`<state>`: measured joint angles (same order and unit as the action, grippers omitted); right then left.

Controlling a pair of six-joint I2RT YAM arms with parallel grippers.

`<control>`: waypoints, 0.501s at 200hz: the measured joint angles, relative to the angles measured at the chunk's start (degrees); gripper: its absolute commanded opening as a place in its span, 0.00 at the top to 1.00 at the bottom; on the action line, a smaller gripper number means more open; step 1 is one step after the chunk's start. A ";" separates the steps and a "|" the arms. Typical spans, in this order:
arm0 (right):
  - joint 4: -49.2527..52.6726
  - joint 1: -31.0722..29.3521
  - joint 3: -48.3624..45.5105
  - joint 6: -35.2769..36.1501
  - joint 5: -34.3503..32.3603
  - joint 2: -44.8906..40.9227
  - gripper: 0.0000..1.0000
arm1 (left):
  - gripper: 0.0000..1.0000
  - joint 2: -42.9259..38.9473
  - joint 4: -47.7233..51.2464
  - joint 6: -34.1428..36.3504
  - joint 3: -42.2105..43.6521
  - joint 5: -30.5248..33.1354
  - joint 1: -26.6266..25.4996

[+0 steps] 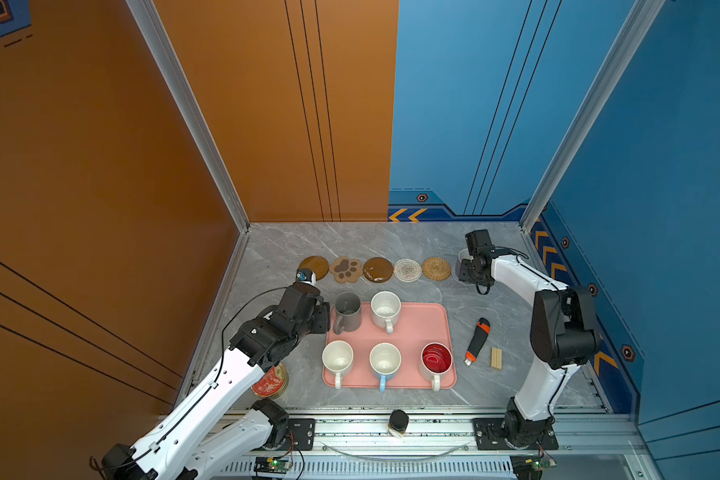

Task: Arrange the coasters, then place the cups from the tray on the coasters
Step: 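Release the lilac mug with the right gripper while the left gripper lowers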

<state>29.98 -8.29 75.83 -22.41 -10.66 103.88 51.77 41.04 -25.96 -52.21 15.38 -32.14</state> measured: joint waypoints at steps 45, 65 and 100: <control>0.50 -0.55 -2.62 -0.61 -1.53 -10.88 0.24 | 0.34 0.00 1.29 0.44 0.00 0.48 0.00; 0.50 -1.53 -4.68 -1.18 -1.62 -15.72 0.23 | 0.30 0.59 1.55 1.01 0.00 -0.02 0.00; 0.90 -4.11 -9.09 -2.51 -1.53 -21.77 0.22 | 0.27 3.76 1.95 2.58 -0.02 -2.82 -0.17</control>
<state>30.87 -12.40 66.74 -24.93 -12.19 82.11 55.53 42.98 -23.38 -52.23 12.56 -32.32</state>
